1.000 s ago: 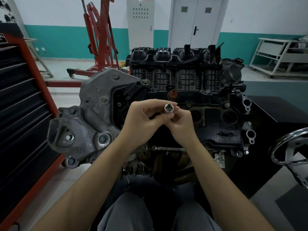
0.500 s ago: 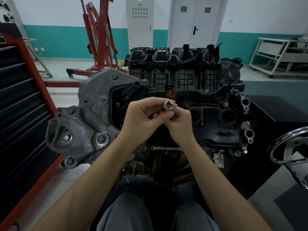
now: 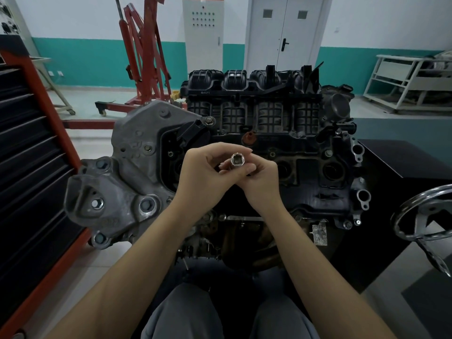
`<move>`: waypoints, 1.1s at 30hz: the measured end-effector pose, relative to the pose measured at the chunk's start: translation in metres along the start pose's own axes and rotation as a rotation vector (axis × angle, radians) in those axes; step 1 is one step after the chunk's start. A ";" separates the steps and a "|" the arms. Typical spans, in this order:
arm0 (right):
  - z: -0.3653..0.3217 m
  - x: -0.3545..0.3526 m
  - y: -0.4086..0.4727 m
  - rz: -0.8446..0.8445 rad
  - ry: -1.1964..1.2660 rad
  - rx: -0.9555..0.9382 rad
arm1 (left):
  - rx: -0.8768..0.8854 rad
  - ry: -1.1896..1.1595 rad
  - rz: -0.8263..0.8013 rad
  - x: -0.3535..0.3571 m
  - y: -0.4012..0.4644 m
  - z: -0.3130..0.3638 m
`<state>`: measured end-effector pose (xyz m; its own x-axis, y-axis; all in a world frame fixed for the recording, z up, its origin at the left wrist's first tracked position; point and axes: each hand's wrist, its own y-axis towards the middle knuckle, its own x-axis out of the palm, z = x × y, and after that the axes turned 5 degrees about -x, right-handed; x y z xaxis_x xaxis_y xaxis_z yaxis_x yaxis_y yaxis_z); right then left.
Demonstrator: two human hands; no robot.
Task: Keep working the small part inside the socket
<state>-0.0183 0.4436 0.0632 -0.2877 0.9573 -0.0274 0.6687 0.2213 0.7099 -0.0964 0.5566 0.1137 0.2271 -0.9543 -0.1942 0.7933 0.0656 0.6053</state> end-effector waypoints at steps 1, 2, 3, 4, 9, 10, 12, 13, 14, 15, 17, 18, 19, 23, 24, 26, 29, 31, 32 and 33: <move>0.000 0.000 0.000 0.003 0.008 -0.002 | 0.001 0.003 0.020 0.000 0.000 -0.001; 0.000 -0.001 -0.001 -0.004 0.015 -0.008 | -0.003 0.000 0.025 0.000 0.000 -0.001; 0.000 -0.002 -0.001 -0.018 0.021 -0.017 | -0.007 -0.006 0.011 0.000 0.000 -0.001; -0.001 -0.003 -0.002 -0.036 0.025 -0.024 | -0.010 -0.014 -0.019 -0.001 0.000 -0.001; -0.001 -0.003 -0.001 -0.049 0.040 -0.007 | -0.024 -0.081 -0.149 -0.005 0.003 0.001; -0.001 -0.002 -0.001 -0.032 0.038 -0.005 | -0.013 -0.062 -0.133 -0.005 0.002 0.001; 0.000 -0.003 0.000 -0.023 0.029 -0.015 | 0.015 0.002 -0.059 -0.003 0.001 0.001; 0.001 -0.003 0.000 -0.027 0.027 -0.022 | 0.022 0.021 -0.029 -0.002 0.001 0.000; 0.001 -0.003 0.000 -0.035 0.028 -0.030 | 0.025 0.029 -0.016 -0.003 0.001 0.000; 0.000 -0.004 0.000 -0.049 0.034 -0.037 | 0.023 0.029 -0.023 -0.003 0.001 -0.001; -0.002 -0.004 -0.001 -0.076 0.047 -0.035 | -0.004 -0.005 -0.073 -0.004 0.001 -0.002; -0.002 -0.004 -0.001 -0.085 0.045 -0.031 | -0.021 -0.035 -0.096 -0.004 0.001 -0.002; -0.001 -0.004 -0.001 -0.081 0.041 -0.026 | -0.036 -0.059 -0.110 -0.004 0.000 -0.002; 0.001 -0.001 -0.001 -0.017 0.048 -0.016 | -0.004 0.012 -0.041 -0.002 0.000 -0.002; 0.002 -0.001 -0.001 -0.011 0.050 -0.020 | 0.004 0.037 -0.017 -0.001 -0.001 -0.003; 0.002 -0.002 -0.001 -0.029 0.048 -0.042 | 0.005 0.047 -0.003 -0.001 -0.001 -0.003; 0.001 -0.003 -0.001 -0.070 0.069 -0.048 | -0.014 -0.014 -0.039 -0.003 0.001 -0.002; 0.001 -0.002 -0.001 -0.050 0.091 -0.031 | -0.041 -0.077 -0.086 -0.005 0.002 -0.001; 0.002 -0.001 -0.001 -0.032 0.094 -0.025 | -0.043 -0.082 -0.099 -0.005 0.002 -0.001; 0.002 -0.001 -0.001 -0.018 0.093 -0.022 | -0.034 -0.062 -0.092 -0.005 0.002 -0.001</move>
<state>-0.0175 0.4432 0.0607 -0.3628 0.9316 0.0247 0.6477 0.2330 0.7254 -0.0960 0.5617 0.1152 0.1178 -0.9729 -0.1992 0.8282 -0.0144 0.5603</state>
